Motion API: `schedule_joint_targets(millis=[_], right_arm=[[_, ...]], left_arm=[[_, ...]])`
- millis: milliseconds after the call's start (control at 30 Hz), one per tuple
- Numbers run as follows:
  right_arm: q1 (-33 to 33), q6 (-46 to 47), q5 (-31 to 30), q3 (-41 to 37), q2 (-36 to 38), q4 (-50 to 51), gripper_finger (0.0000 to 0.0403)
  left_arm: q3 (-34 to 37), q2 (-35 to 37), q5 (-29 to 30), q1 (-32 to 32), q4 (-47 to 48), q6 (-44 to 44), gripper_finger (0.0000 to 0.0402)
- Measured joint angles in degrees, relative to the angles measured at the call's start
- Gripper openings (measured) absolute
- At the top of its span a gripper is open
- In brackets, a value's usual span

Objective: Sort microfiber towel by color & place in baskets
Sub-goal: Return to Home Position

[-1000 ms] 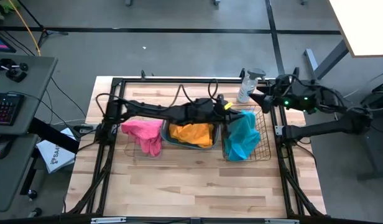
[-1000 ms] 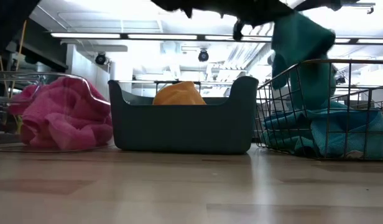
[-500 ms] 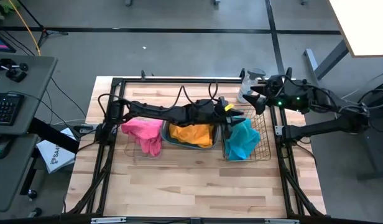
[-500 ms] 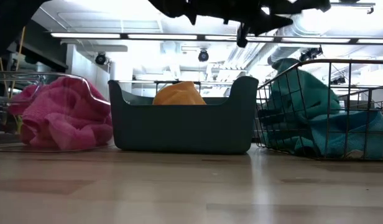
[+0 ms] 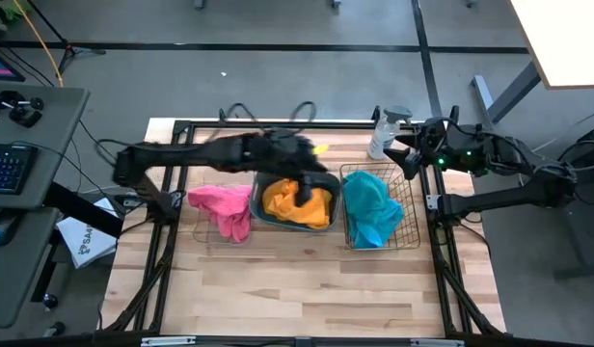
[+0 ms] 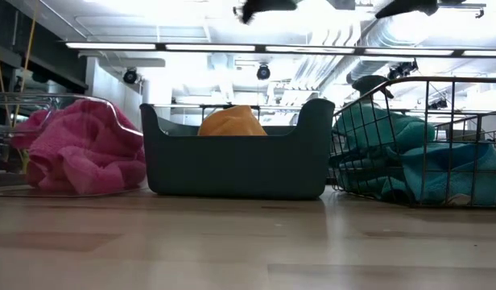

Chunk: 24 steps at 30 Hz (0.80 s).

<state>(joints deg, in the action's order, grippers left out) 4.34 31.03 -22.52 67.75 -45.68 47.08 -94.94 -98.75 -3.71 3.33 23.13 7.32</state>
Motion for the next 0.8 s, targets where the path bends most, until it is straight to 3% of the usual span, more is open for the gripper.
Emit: schedule_joint_targets(millis=[133,333,467,633,667,800], right_arm=[[-0.7,0.1,0.5,-0.9,0.1,2.2,0.0325],[-5.7,3.2,2.9,-7.5,1.7,1.4,0.0291],[-10.0,8.3,4.6,-13.0,2.2,-0.5,0.0202],[-13.9,11.4,5.9,-16.4,2.2,-6.5,0.0034],[-14.4,11.4,6.1,-16.5,2.2,-7.7,0.0018],[-15.3,11.1,6.0,-15.7,2.2,-10.4,0.0019]], left_arm=[[10.2,10.7,6.7,-0.8,-1.6,0.5,0.0159],[35.6,28.7,10.5,-1.2,-20.2,5.9,0.0129],[51.3,40.0,12.1,-0.3,-35.2,9.9,0.0091],[67.7,51.5,13.5,0.4,-51.4,13.6,0.0023],[70.4,53.6,13.5,0.4,-53.8,14.4,0.0012],[80.0,61.0,14.2,0.4,-59.8,17.8,0.0007]])
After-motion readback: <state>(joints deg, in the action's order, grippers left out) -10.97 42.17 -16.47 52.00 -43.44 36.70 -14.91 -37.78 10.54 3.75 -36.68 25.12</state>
